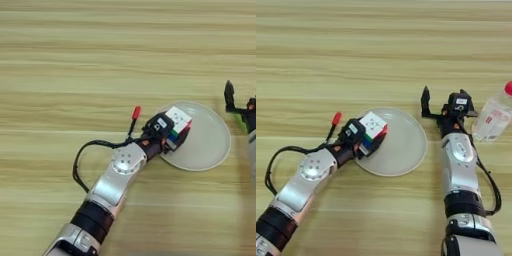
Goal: Move the objects on the table
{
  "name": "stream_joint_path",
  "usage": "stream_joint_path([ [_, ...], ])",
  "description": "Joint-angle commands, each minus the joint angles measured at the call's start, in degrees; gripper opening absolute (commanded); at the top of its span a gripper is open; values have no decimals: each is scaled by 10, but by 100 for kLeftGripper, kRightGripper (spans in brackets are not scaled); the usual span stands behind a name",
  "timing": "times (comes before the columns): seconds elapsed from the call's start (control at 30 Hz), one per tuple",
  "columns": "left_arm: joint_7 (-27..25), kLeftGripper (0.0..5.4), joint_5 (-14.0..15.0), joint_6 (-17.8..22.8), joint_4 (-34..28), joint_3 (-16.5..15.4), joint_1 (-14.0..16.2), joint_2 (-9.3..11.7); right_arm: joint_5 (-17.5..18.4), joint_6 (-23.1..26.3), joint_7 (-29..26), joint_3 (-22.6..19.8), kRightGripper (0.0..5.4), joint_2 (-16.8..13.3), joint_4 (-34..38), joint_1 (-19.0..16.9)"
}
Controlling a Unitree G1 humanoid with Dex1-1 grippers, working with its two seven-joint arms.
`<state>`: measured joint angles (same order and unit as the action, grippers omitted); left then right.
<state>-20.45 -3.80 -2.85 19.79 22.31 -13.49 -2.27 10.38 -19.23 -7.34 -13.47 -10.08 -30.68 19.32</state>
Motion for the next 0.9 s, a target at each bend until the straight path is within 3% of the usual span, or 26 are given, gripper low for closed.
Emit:
stream_joint_path([
  [0.03, -13, 331, 3, 4, 8, 16, -16, -31, -3, 3, 3, 2, 540, 2, 6, 3],
  [0.33, -15, 331, -2, 5, 20, 39, -30, -38, -4, 4, 5, 6, 540, 4, 10, 0],
  [0.9, -3, 331, -5, -13, 67, 39, -49, -44, -3, 7, 6, 7, 540, 5, 17, -3],
])
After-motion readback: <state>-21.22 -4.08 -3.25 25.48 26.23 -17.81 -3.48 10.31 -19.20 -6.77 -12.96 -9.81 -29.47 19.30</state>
